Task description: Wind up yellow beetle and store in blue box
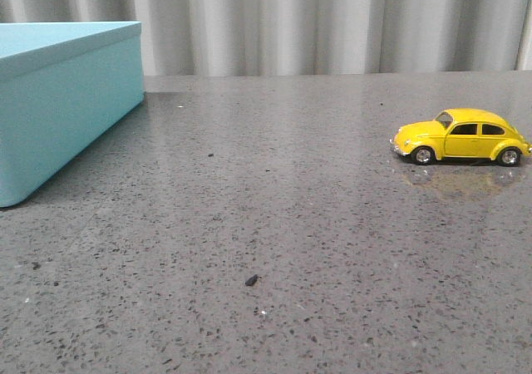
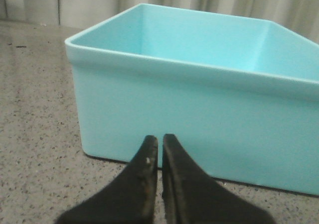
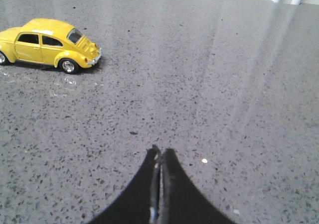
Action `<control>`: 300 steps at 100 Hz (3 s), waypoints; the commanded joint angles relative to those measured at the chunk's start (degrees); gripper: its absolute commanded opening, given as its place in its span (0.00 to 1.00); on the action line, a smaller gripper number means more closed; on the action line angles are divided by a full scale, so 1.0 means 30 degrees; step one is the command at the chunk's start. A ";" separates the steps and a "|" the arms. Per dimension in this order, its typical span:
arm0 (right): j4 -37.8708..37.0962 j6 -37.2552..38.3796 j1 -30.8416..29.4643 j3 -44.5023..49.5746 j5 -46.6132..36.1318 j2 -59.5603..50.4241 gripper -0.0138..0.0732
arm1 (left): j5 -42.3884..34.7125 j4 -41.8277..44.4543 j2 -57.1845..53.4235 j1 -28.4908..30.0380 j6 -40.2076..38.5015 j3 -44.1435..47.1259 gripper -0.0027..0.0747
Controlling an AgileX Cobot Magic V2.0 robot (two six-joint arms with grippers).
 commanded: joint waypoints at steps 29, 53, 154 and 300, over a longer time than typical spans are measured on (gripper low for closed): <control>-0.0357 -0.0171 -0.0144 0.0443 -0.3572 -0.0364 0.09 | -0.2461 0.0326 -0.0598 0.0067 0.0043 0.0481 0.01; -0.0357 -0.0171 -0.0144 0.0443 -0.4828 -0.0364 0.09 | -0.2461 0.0433 -0.0598 0.0067 0.0043 0.0481 0.01; -0.0357 -0.0171 -0.0144 0.0443 -0.5775 -0.0364 0.09 | -0.2491 0.1157 -0.0598 0.0067 0.0043 0.0481 0.01; 0.1360 -0.0171 0.0674 -1.5059 0.5934 1.2990 0.09 | 0.0060 0.2367 0.2776 0.0067 0.0043 -0.5482 0.01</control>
